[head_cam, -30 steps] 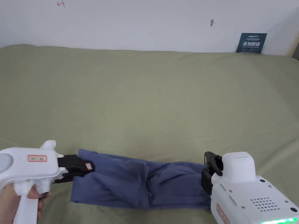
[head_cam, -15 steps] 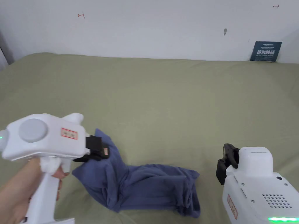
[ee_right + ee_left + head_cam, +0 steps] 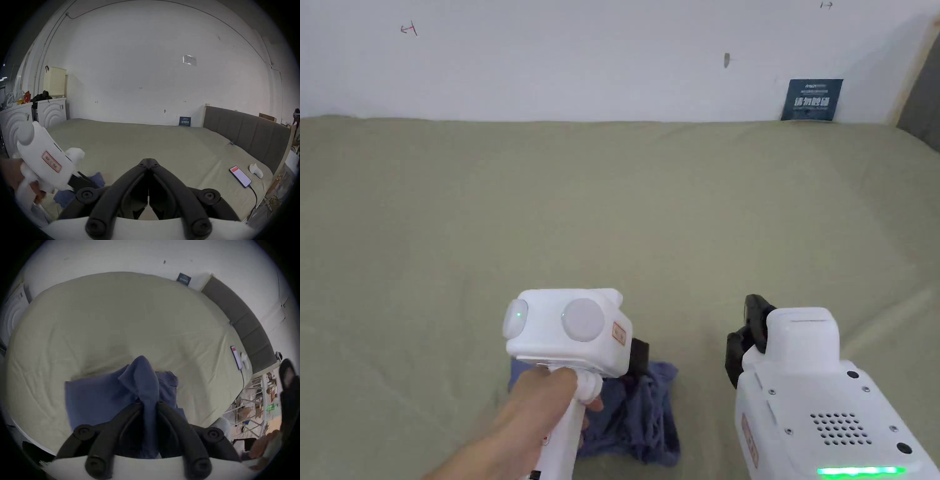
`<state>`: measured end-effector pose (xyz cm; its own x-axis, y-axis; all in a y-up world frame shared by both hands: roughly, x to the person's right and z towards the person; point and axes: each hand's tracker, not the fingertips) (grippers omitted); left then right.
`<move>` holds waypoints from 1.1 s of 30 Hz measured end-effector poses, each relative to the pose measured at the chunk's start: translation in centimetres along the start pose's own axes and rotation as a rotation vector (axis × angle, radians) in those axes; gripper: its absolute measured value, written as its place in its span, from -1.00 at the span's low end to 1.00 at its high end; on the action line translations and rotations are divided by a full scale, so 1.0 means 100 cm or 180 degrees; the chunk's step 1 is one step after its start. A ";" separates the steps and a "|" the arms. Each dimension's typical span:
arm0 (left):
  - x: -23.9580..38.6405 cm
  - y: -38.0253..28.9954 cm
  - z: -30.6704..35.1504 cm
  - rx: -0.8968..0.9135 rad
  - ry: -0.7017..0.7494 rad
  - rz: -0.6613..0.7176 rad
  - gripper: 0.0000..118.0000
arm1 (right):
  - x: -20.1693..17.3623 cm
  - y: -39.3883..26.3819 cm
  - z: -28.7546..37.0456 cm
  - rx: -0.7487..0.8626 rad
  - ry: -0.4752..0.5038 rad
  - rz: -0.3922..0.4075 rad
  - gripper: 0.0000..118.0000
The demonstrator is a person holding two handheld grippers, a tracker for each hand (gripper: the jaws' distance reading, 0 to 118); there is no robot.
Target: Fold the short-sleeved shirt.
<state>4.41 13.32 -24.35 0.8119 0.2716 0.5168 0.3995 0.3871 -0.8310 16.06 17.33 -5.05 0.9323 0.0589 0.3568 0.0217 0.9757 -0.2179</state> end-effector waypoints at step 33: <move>-0.068 -0.059 -0.038 -0.0129 -0.1656 0.0809 -1.00 | 0.012 -0.037 -0.016 -0.0709 0.0198 -0.0263 -1.00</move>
<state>-1.88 5.80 -23.75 0.5725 0.7529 0.3246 0.2436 0.2218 -0.9442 17.70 13.44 -5.30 0.9444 -0.0391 0.3266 0.1715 0.9058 -0.3875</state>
